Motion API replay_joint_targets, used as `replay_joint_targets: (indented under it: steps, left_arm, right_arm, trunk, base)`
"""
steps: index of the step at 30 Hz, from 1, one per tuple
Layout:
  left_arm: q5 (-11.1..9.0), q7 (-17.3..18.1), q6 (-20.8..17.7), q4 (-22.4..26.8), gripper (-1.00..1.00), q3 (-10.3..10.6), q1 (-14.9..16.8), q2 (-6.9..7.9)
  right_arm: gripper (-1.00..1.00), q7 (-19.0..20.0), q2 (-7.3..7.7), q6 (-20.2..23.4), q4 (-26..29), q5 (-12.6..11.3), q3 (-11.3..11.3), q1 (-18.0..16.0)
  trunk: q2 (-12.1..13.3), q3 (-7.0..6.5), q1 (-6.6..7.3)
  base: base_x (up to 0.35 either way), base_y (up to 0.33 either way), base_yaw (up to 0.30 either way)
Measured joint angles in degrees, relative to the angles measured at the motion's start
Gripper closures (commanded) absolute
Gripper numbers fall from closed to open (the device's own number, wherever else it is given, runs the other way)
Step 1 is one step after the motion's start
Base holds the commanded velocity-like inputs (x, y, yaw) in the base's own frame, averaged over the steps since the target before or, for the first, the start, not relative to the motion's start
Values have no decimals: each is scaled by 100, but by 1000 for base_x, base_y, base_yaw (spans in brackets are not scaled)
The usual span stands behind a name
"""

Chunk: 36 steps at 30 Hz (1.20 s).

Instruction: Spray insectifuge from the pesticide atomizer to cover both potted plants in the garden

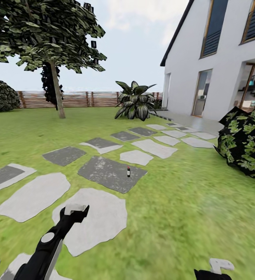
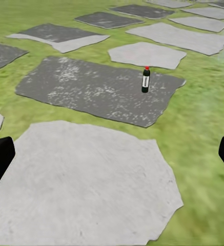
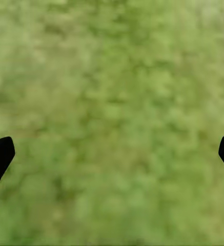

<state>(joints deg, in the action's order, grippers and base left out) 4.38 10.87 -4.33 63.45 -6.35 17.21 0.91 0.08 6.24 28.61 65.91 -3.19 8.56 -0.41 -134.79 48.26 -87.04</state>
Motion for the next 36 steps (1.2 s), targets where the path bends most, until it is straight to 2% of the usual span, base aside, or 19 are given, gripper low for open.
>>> replay_joint_targets:
  steps: [19,36]
  left_arm:
    - [0,0,0,0,-100,0,0,0]
    - [0,0,-1,1,-100,4,-1,0]
  right_arm:
    - [-100,0,0,1,147,0,-7,0]
    - [-100,0,0,0,152,0,-9,-1]
  trunk:
    - [0,-125,0]
    - [0,-141,-1]
  base:
    - [286,241,-191]
    - [262,258,-20]
